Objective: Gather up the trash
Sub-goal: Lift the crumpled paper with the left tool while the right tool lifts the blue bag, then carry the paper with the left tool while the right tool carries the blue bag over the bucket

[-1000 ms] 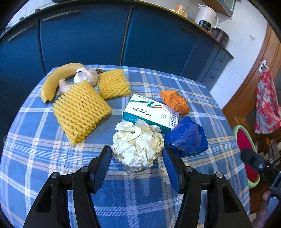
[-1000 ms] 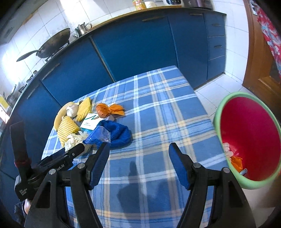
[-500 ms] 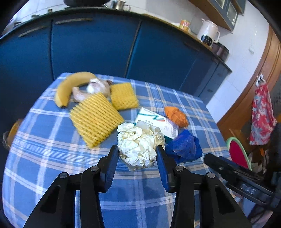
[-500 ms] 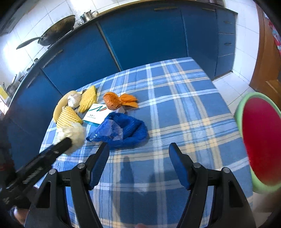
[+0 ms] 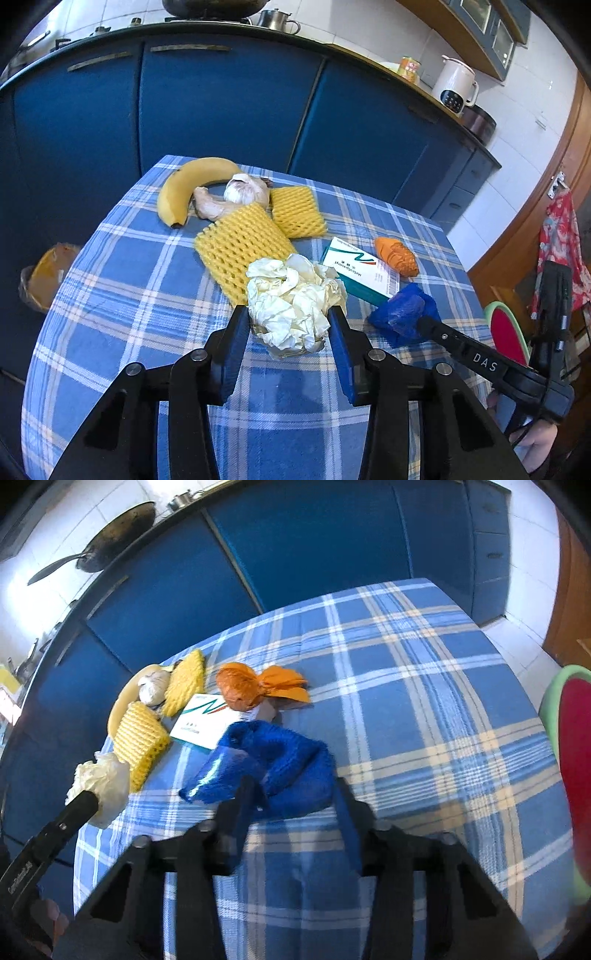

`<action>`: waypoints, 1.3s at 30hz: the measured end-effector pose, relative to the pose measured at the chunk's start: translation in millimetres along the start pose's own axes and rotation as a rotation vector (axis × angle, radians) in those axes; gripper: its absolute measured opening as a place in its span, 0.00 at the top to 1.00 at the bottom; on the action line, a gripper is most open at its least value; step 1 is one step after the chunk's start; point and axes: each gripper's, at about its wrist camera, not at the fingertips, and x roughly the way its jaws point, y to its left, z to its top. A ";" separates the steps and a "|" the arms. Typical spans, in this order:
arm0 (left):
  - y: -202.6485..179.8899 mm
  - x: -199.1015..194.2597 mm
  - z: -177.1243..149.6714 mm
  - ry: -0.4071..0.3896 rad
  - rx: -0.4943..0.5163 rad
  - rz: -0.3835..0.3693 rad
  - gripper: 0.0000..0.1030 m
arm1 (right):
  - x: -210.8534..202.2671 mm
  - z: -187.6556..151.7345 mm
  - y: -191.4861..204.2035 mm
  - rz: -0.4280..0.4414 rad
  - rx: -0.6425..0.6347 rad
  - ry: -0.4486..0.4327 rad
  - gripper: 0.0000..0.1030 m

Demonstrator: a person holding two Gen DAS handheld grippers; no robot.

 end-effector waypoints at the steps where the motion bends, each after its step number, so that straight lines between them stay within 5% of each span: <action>1: -0.1 -0.5 -0.4 0.000 0.000 0.000 0.57 | -1.1 -0.4 1.6 0.000 -0.007 -0.004 0.77; 4: -1.1 -2.9 -1.8 -0.001 0.004 0.001 0.57 | -5.8 -3.1 4.6 -0.008 -0.025 -0.016 0.91; 7: -2.8 -6.3 -2.4 -0.005 0.008 0.002 0.57 | -11.3 -6.2 4.8 0.004 -0.015 -0.022 0.93; 39: -95.7 -57.3 -22.0 -0.037 0.191 -0.101 0.57 | -164.1 -51.2 -26.8 0.015 0.035 -0.268 0.94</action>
